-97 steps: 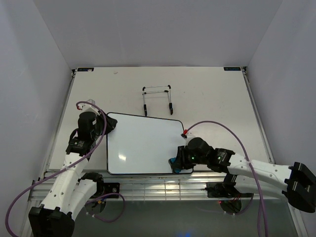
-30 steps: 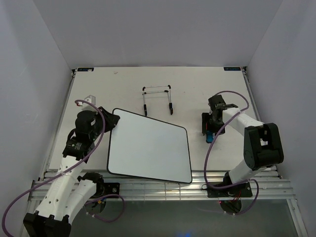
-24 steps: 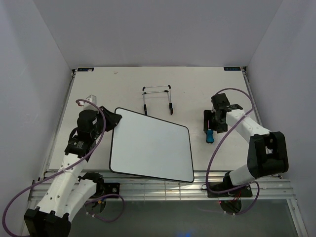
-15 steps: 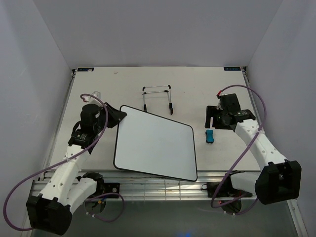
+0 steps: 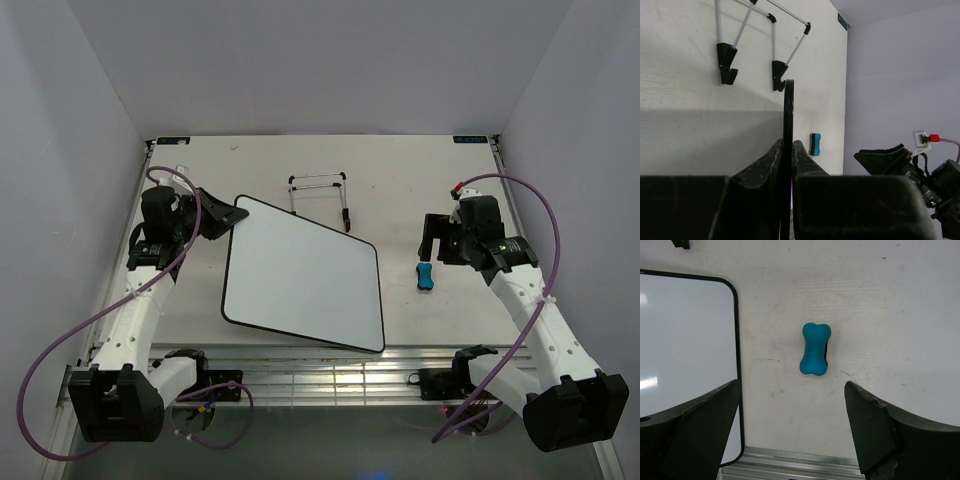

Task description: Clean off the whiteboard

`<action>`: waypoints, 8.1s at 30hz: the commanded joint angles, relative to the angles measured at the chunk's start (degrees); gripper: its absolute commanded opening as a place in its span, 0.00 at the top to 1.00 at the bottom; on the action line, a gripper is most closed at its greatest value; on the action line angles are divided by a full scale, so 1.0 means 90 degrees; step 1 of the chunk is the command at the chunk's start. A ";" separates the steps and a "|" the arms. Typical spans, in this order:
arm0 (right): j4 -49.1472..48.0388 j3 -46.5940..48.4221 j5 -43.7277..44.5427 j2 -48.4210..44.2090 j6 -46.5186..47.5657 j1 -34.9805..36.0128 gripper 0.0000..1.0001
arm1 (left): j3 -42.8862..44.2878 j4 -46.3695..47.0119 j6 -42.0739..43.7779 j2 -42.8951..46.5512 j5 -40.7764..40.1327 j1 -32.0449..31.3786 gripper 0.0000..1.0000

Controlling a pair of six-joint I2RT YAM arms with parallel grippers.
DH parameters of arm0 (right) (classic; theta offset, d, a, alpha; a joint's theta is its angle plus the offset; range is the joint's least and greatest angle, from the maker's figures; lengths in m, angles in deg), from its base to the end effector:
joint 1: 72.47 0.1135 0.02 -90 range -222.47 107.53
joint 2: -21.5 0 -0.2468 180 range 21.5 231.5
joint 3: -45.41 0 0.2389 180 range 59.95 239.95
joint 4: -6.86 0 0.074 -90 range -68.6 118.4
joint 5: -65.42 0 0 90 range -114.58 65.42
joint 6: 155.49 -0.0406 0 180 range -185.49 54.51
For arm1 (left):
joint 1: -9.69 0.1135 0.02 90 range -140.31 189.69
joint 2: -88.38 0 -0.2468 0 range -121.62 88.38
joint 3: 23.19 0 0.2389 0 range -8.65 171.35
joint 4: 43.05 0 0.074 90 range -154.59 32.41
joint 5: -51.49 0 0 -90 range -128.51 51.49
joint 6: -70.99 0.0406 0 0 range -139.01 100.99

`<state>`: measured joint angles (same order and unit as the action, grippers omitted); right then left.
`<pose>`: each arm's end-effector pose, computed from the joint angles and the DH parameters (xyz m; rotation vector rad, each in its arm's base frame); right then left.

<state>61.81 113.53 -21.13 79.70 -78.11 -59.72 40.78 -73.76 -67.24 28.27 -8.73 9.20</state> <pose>0.2017 0.0431 0.2834 0.0267 2.3595 0.1451 0.2326 -0.0222 0.2942 -0.5390 2.0708 -1.0468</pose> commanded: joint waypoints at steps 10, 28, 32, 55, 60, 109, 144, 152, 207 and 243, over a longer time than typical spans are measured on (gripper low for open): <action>-0.0095 0.0072 -0.0314 -0.0411 0.0055 -0.0030 0.10 | 0.0523 0.2545 -0.1359 -0.0439 0.1798 -0.0004 1.00; -0.0231 -0.0221 -0.0734 -0.0626 0.0104 -0.0030 0.10 | 0.1792 0.3046 -0.0190 -0.2011 0.2219 -0.0501 1.00; -0.0251 -0.0163 -0.0822 -0.0763 0.0094 -0.0030 0.10 | 0.2085 0.3075 0.0308 -0.2314 0.1994 -0.0697 1.00; 0.0013 0.0160 -0.1007 -0.1193 0.0348 -0.0030 0.10 | 0.4741 0.3866 -0.0929 -0.4793 0.2168 -0.1381 1.00; 0.0032 0.0150 -0.1037 -0.1241 0.0348 -0.0030 0.10 | 0.5269 0.3876 -0.1682 -0.5156 0.2229 -0.1381 1.00; 0.1545 0.3889 -0.5694 0.2185 0.4244 -0.0021 0.08 | 0.0709 0.7890 -0.1497 -0.2041 0.2365 -0.1449 1.00; 0.1810 0.3939 -0.5959 0.2402 0.4352 0.1199 0.92 | 0.3438 0.2865 0.4153 -0.2663 0.4316 -0.0561 0.02; 0.2102 0.3959 -0.5491 0.1611 0.4147 0.1532 0.92 | 0.3807 -0.0129 0.6492 -0.2901 0.6913 0.0015 0.02; 0.2669 0.5306 -0.5871 0.1834 0.4313 0.2157 0.92 | 0.0572 0.5966 0.1189 -0.0879 0.7697 -0.1439 0.76; 0.0589 0.3588 0.0242 -0.1621 0.0846 0.2147 0.10 | 0.2154 0.5985 0.0040 -0.1503 0.3694 -0.0902 1.00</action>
<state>70.64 147.39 -25.75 67.87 -67.07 -40.24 55.47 -22.52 -59.52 14.60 38.02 1.00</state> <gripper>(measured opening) 0.900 0.128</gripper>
